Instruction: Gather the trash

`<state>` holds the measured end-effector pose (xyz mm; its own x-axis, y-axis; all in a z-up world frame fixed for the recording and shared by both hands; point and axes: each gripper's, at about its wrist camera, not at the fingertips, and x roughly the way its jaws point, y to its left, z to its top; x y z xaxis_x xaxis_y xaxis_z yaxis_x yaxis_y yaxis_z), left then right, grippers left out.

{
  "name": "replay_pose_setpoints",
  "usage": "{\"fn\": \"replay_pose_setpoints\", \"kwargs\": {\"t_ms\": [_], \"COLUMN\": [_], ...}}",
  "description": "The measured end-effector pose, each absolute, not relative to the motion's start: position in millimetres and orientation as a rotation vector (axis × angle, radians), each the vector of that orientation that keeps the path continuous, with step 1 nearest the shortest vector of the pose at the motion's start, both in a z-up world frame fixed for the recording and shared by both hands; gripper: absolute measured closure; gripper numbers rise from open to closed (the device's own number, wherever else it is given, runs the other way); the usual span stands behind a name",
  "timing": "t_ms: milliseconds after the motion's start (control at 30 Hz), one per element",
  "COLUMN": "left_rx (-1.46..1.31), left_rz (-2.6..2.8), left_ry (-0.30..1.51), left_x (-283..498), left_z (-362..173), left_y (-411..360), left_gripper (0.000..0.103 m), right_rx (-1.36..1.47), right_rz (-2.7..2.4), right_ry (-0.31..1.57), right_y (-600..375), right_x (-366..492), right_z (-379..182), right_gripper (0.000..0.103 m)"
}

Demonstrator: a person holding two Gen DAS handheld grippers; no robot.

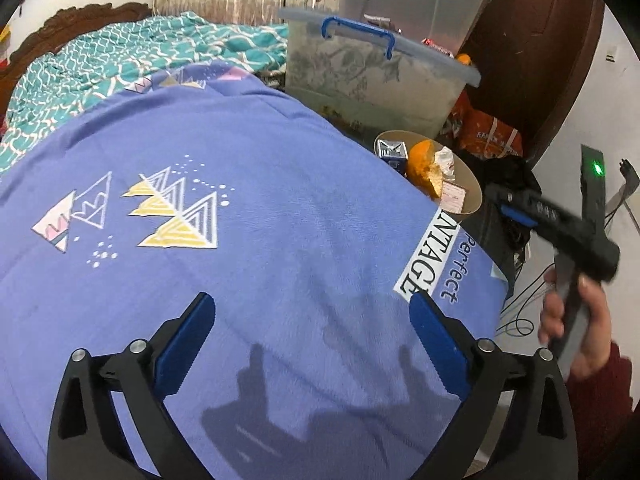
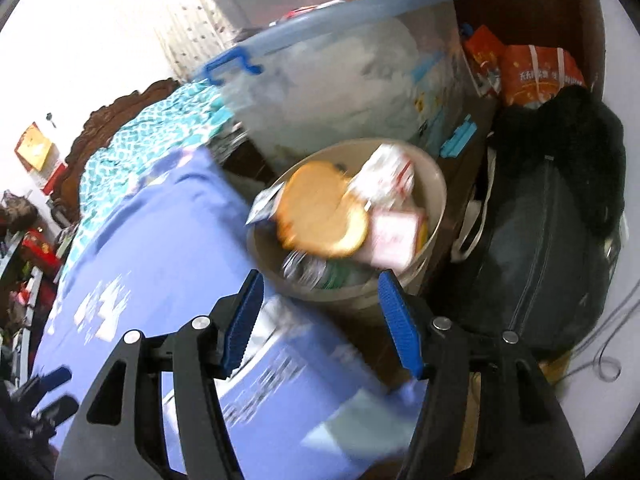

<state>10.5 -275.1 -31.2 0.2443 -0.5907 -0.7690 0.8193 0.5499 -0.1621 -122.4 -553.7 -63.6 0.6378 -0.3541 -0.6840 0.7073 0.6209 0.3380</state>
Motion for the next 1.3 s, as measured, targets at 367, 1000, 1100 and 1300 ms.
{"fn": "replay_pose_setpoints", "kwargs": {"t_ms": [367, 1000, 1100, 1300], "left_rx": [0.292, 0.348, 0.357, 0.320], "left_rz": [-0.924, -0.820, -0.794, -0.785], "left_ry": [0.807, 0.670, 0.631, 0.636], "left_x": [1.1, 3.7, 0.8, 4.3], "left_z": [-16.1, -3.8, 0.4, 6.3], "left_y": [-224.9, -190.1, -186.6, -184.4], "left_gripper": [0.009, 0.009, 0.009, 0.009], "right_rx": [0.632, 0.604, 0.610, 0.560], "right_rz": [-0.580, -0.723, -0.738, -0.791], "right_ry": [0.561, 0.462, 0.448, 0.401], "right_y": [-439.2, -353.2, -352.7, -345.3], "right_x": [-119.4, -124.0, -123.7, -127.6], "right_z": [-42.4, -3.3, -2.3, -1.7], "right_gripper": [0.031, 0.003, 0.003, 0.003]}}
